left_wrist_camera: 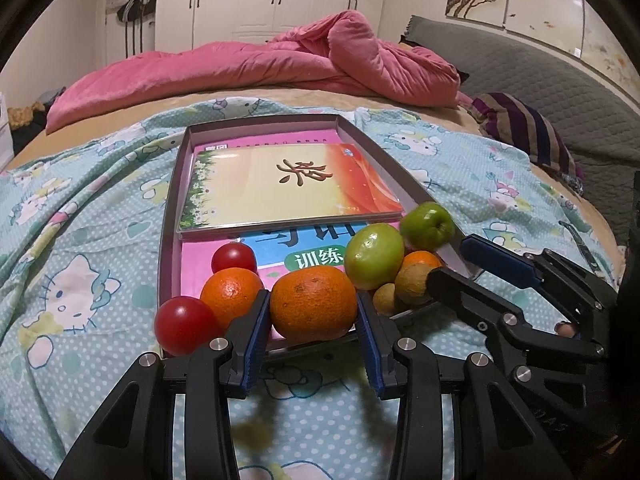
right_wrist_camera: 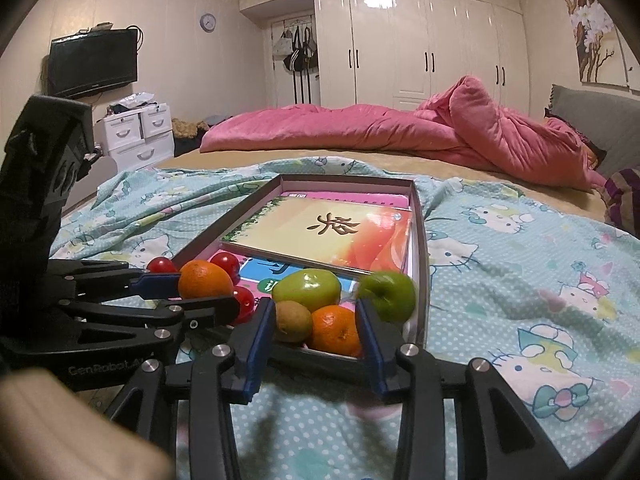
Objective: Organize fruits
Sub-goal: 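Open the right tool to drop the brown fruit while the left tool releases the orange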
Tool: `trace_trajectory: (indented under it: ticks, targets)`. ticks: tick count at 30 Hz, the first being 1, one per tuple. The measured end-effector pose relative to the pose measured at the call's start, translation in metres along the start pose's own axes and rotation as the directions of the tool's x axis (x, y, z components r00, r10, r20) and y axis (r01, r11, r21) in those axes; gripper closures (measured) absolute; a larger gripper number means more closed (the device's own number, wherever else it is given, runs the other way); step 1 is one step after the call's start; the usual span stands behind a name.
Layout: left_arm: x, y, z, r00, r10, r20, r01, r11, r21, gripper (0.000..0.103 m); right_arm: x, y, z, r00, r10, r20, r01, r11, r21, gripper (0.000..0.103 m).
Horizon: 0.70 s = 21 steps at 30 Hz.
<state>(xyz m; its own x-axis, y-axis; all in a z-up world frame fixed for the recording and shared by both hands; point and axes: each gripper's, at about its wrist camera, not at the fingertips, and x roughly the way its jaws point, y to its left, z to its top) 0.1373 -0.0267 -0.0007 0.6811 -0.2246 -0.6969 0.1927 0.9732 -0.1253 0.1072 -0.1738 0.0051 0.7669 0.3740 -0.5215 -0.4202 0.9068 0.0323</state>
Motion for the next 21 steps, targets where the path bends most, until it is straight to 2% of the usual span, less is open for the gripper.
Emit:
trace_trajectory:
  ticks: [21]
  targets:
    - [0.003, 0.002, 0.0, 1.0, -0.015, -0.008, 0.015, 1.0, -0.019, 0.06, 0.001, -0.014, -0.003, 1.0, -0.016, -0.021, 0.018, 0.998, 0.065, 0.051]
